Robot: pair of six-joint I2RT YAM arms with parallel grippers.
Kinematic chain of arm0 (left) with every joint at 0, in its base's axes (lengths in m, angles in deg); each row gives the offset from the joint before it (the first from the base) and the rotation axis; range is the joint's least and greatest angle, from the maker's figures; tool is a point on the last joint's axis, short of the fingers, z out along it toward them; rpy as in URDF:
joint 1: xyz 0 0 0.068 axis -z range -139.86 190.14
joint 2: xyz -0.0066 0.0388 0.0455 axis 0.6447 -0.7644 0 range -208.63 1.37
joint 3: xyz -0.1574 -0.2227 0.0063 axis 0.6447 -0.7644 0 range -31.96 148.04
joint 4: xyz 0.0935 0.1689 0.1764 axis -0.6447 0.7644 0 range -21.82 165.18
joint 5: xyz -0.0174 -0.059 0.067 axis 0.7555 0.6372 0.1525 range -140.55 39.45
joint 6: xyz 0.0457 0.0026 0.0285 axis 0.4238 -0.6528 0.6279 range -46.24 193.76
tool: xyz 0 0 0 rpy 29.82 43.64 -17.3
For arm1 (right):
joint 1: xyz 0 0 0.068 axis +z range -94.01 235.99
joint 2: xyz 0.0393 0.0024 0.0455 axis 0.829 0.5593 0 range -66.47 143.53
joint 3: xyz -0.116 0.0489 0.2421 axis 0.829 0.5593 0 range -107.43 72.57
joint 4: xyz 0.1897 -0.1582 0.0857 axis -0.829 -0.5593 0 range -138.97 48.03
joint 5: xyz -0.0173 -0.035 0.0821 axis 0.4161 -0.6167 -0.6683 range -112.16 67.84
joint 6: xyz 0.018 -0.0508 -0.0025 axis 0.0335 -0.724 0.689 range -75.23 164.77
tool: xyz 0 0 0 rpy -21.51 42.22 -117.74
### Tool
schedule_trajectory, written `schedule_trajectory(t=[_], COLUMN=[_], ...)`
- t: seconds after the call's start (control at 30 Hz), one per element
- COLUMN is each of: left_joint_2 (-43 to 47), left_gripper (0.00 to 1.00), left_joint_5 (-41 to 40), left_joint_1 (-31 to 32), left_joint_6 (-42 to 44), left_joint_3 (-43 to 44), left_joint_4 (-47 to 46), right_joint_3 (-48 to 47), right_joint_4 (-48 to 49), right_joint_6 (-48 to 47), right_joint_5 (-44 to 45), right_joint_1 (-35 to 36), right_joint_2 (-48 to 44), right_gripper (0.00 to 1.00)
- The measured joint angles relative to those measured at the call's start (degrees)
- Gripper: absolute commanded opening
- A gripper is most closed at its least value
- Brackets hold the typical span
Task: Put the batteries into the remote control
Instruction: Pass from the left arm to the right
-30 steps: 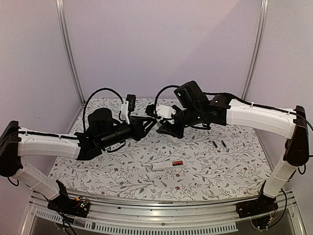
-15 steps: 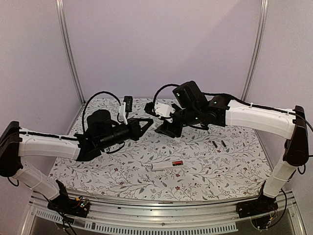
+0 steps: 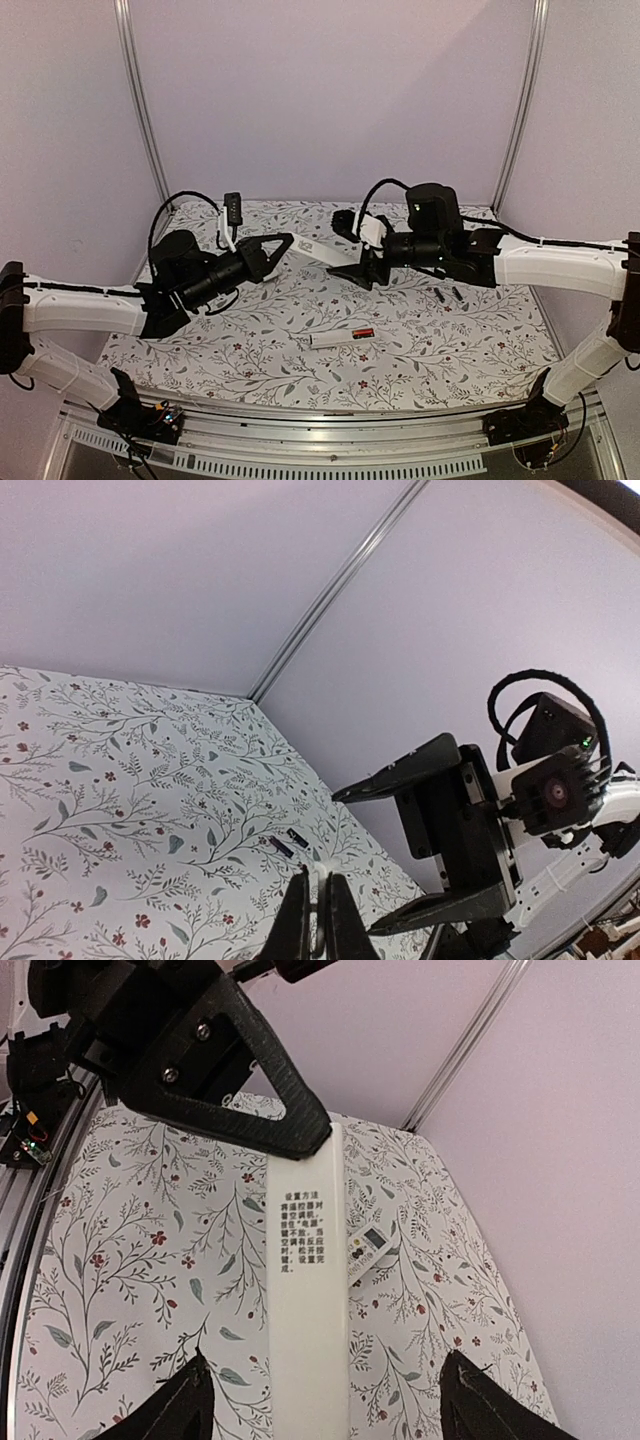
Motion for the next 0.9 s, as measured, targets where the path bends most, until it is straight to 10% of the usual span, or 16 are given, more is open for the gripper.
schedule_trajectory(t=[0.9], left_joint_2=[0.48], left_gripper=[0.0], left_joint_5=[-0.87], left_joint_1=[-1.9], left_joint_6=[-2.47], left_joint_3=[-1.81], left_joint_4=[-3.23], right_joint_3=[-4.66], right_joint_4=[7.41], right_joint_6=[-2.89], right_joint_5=[9.29], right_joint_1=[3.1], right_joint_2=[7.28], right_gripper=[0.33])
